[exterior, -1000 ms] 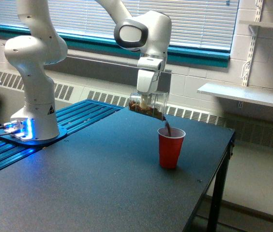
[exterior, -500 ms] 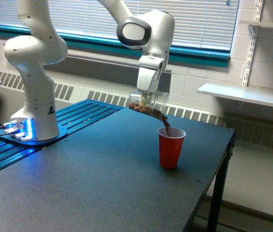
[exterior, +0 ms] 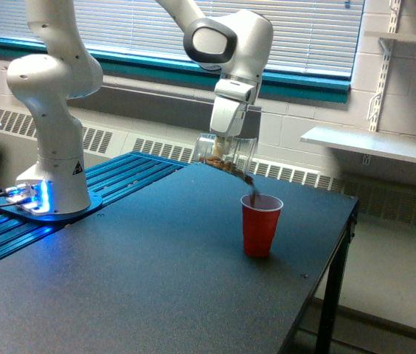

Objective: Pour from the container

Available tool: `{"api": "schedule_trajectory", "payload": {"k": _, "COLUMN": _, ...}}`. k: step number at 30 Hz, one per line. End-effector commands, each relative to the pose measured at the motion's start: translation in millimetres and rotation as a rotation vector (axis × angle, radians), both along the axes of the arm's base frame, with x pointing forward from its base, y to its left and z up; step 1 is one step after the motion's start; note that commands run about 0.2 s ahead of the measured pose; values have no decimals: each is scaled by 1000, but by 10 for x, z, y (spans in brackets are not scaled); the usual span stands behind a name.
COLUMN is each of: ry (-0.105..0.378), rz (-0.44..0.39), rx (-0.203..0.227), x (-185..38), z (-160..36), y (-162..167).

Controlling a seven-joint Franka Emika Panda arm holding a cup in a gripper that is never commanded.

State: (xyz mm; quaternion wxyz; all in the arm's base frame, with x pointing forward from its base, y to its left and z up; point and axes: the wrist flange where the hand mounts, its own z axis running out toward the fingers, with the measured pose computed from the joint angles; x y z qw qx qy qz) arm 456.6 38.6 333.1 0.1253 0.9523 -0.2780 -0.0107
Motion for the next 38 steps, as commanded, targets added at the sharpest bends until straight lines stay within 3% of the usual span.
{"api": "schedule_trajectory", "payload": {"k": 1, "ry": 21, "rz": 8, "rx": -23, "x": 43, "z": 56, "y": 28}}
{"api": "schedule_trajectory", "payload": {"k": 26, "ry": 111, "rz": 13, "rx": -22, "x": 116, "z": 230, "y": 44}}
{"api": "schedule_trajectory", "payload": {"k": 38, "ry": 90, "rz": 20, "rx": 0, "x": 89, "z": 230, "y": -2}}
